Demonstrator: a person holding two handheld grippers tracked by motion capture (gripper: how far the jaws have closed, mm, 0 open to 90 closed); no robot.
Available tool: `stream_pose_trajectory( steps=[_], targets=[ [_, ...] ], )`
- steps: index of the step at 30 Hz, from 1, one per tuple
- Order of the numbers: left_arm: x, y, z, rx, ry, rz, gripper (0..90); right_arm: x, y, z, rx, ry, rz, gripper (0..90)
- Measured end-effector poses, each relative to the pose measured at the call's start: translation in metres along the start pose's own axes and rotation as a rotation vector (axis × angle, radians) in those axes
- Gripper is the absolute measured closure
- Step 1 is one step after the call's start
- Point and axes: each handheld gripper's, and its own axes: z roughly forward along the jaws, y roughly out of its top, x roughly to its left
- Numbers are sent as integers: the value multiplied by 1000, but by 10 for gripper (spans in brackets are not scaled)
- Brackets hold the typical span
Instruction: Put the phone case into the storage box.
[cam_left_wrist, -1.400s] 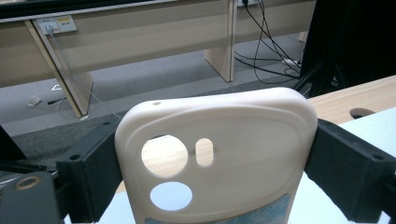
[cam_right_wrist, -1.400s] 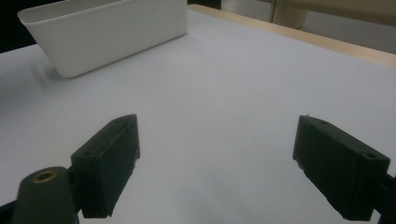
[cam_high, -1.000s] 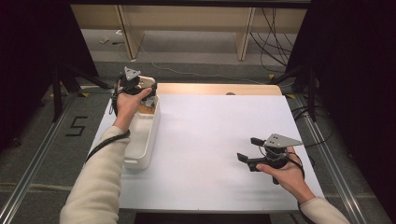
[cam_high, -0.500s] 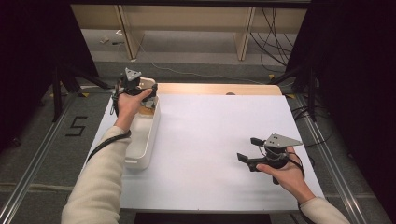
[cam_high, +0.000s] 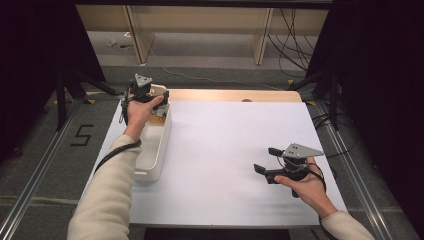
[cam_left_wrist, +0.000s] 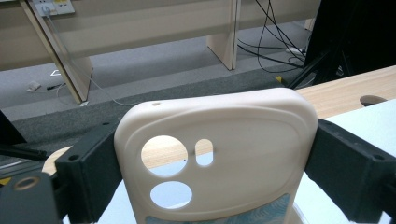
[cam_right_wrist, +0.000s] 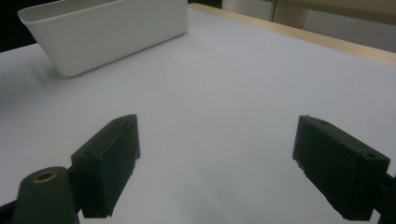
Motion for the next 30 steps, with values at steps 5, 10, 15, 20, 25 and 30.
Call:
stream_pose_trajectory(
  steps=[5, 10, 15, 20, 25, 30],
  targets=[
    [0, -1, 1, 1, 1, -5, 99, 0, 0, 0, 0, 0, 0, 157],
    [1, 0, 2, 3, 1, -7, 98, 0, 0, 0, 0, 0, -1, 157],
    [1, 0, 4, 3, 6, -16, 95, 0, 0, 0, 1, 0, -2, 157],
    [1, 1, 5, 9, 10, -14, 89, 0, 0, 1, 0, 1, -3, 157],
    [1, 1, 5, 16, 13, -13, 83, 0, 0, 1, 0, 0, -4, 157],
    [2, 1, 7, 25, 20, -7, 75, 0, 0, 1, 2, -1, -5, 157]
  ],
)
